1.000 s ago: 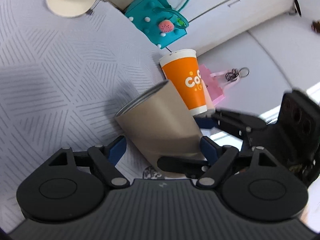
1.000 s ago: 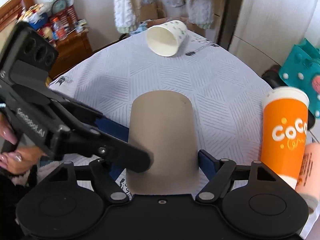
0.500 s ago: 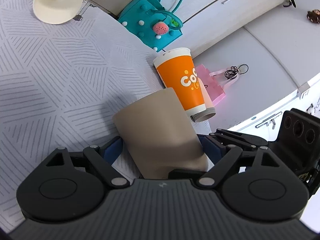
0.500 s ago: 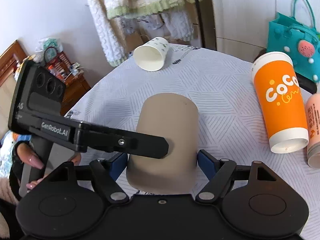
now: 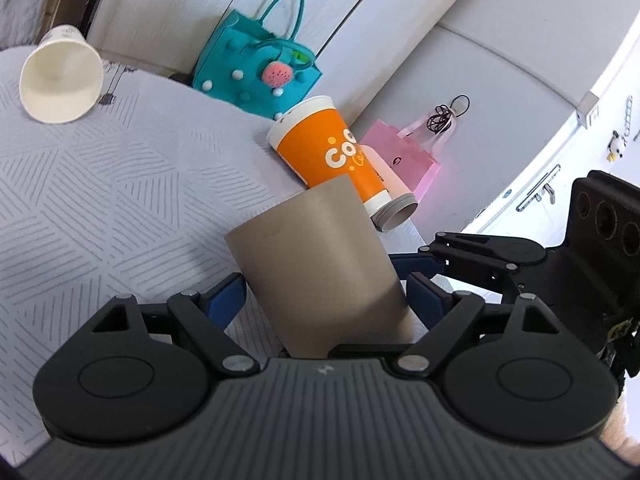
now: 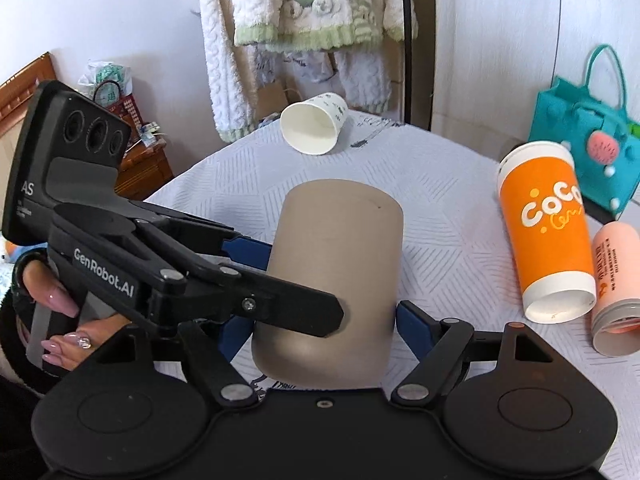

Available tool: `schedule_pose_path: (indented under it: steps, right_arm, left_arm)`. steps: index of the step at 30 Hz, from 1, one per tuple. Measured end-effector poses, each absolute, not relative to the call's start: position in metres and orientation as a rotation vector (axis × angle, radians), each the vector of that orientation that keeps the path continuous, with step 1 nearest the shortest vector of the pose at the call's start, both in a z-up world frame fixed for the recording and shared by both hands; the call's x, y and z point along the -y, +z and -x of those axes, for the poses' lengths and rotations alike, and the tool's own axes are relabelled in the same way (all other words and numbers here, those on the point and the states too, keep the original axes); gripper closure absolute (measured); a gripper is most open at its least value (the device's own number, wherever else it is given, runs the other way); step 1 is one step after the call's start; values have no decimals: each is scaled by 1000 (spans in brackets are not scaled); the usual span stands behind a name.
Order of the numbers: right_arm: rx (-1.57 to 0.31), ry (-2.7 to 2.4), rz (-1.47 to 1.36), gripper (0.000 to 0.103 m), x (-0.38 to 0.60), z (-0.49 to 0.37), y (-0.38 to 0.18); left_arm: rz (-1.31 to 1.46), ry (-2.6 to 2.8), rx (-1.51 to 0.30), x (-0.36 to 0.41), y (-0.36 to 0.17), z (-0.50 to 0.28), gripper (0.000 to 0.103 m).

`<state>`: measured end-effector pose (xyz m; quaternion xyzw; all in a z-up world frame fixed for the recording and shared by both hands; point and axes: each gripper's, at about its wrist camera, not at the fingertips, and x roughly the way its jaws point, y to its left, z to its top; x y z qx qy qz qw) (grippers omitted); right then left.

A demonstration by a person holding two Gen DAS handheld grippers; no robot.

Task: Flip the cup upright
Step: 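Rotate the tumbler open end up, holding it between both tools, then lower the upright tumbler onto the table and open both tools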

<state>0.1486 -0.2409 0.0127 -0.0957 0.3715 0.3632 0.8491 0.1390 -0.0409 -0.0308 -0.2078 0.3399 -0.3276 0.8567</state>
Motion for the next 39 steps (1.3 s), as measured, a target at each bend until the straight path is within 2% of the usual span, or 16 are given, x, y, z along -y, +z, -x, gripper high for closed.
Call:
schedule_pose_path:
  steps: [15, 29, 39]
  right_arm:
    - [-469, 659, 318, 23, 226, -109, -1]
    - [-469, 639, 175, 23, 227, -176, -3]
    - [-471, 641, 114, 23, 226, -190, -15]
  left_arm:
    - [247, -692, -570, 37, -13, -122, 19]
    - [158, -670, -500, 46, 21, -168, 21]
    - [121, -638, -504, 49, 6, -179, 21]
